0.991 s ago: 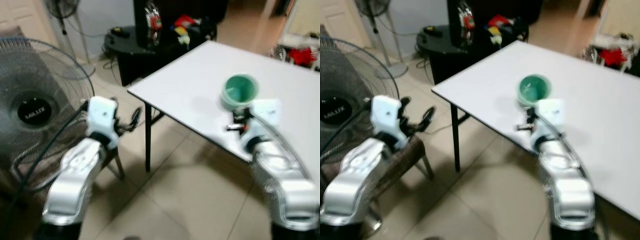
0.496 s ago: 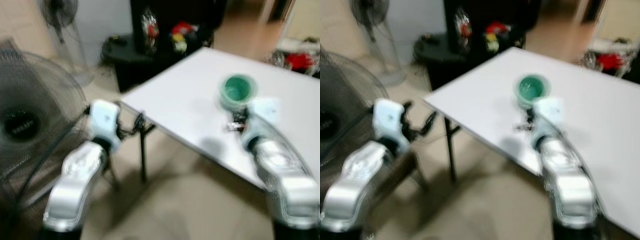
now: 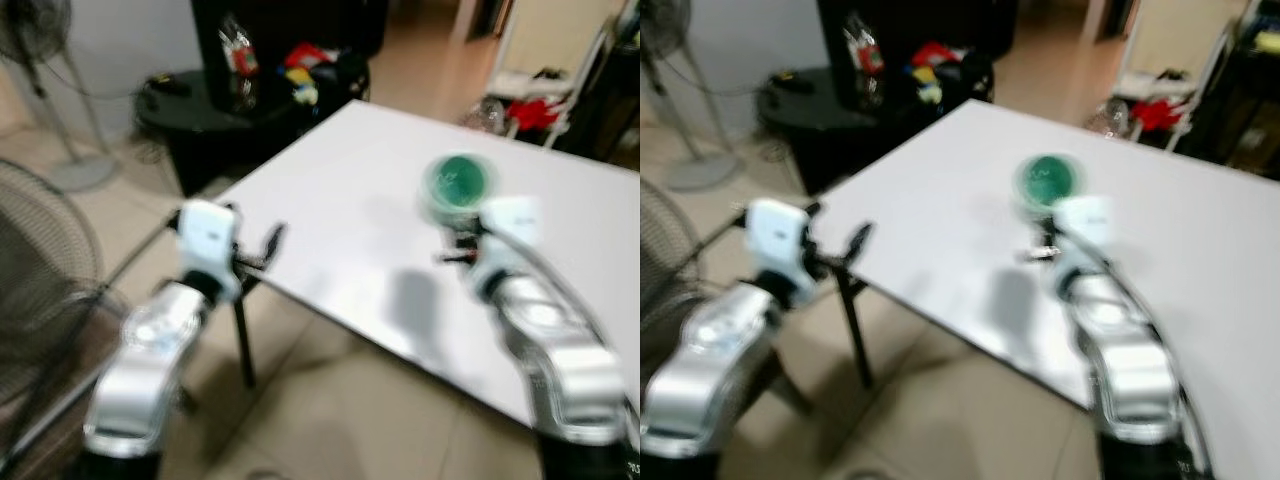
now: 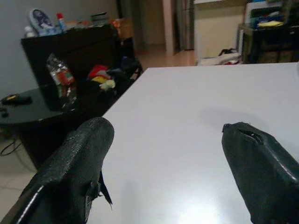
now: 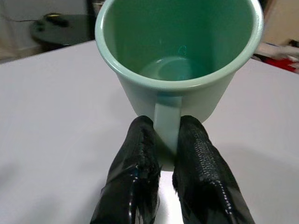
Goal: Setting the table
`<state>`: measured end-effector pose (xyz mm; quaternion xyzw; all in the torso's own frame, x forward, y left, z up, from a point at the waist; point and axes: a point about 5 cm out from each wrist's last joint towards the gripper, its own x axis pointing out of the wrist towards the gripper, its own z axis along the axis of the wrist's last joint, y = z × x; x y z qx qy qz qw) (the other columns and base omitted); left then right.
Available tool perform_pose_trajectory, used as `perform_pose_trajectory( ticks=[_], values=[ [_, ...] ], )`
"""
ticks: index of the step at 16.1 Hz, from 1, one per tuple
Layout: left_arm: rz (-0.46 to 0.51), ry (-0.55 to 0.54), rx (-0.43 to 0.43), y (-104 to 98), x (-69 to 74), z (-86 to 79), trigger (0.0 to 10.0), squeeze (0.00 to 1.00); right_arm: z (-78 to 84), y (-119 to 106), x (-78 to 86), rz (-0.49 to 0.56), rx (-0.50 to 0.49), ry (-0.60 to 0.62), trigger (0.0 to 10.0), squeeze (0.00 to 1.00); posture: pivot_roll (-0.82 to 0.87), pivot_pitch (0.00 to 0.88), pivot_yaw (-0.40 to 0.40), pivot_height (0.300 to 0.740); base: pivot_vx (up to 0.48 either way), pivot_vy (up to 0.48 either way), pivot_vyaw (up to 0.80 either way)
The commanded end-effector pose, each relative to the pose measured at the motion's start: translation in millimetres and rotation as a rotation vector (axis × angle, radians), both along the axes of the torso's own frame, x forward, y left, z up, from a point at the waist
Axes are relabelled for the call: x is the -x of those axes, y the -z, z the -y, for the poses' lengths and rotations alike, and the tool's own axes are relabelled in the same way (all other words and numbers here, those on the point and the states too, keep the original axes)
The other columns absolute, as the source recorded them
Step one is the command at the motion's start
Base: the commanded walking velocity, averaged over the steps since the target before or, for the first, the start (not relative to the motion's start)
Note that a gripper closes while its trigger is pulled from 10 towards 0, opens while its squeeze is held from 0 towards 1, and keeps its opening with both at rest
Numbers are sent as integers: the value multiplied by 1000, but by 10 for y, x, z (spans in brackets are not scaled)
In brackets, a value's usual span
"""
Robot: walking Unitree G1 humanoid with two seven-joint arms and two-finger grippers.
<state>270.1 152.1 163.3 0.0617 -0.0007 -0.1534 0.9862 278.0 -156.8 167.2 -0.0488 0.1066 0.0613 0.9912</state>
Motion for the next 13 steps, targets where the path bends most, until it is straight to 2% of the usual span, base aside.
perform_pose_trajectory(
  ticks=[1, 13],
  values=[
    [9, 19, 0, -29, -9, 55, 10000, 0, 97, -50, -9, 27, 14, 31, 10000, 0, 99, 0, 13, 740, 349, 0, 0],
    [-2, 34, -7, -16, 6, 62, 10000, 0, 74, -50, -44, 7, -4, -11, 10000, 0, 99, 0, 21, 740, 340, 0, 0]
  ],
)
